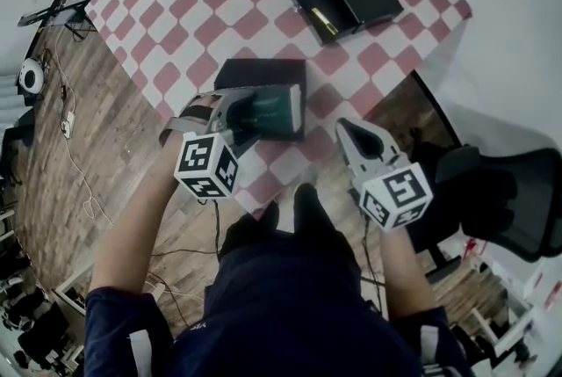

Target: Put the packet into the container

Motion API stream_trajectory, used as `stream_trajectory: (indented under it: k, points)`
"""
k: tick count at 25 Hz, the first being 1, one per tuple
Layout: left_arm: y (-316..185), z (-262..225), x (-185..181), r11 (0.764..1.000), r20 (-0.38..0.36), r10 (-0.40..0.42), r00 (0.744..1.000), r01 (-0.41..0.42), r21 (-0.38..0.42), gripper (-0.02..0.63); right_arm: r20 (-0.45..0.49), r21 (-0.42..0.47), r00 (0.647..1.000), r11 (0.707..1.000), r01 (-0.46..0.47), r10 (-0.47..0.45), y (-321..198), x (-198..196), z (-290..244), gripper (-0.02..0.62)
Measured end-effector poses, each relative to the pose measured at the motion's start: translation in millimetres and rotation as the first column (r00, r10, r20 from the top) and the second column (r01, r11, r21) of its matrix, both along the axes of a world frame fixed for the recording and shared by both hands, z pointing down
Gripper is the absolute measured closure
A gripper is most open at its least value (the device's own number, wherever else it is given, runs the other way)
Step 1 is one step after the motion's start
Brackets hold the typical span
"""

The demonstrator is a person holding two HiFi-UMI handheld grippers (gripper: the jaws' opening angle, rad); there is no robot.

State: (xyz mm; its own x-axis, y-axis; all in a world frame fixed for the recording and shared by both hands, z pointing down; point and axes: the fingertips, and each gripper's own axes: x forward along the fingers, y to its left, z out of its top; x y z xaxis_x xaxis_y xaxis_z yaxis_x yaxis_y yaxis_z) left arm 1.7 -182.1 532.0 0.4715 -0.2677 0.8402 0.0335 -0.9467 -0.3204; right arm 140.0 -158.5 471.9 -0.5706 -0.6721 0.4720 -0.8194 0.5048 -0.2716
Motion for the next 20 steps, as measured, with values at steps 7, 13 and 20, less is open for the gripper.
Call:
stream_trajectory:
  k: [7,13,20]
  points:
    - [7,20,2,0.997,0.096,0.058,0.994,-0.052,-0.064,0.264,0.008,-0.025,1.0,1.0,-0.001,0.001,4,7,12,0.578]
    - [9,37,5,0.99,0.125,0.066,0.99,-0.049,-0.136,0.264,0.009,-0.033,1.0,0.999,-0.001,0.001,4,11,18,0.578]
    - [6,51,4,0.98,0.179,0.072,0.981,-0.035,-0.198,0.264,0.012,-0.045,1.0,0.999,0.009,-0.009,6,10,23,0.578]
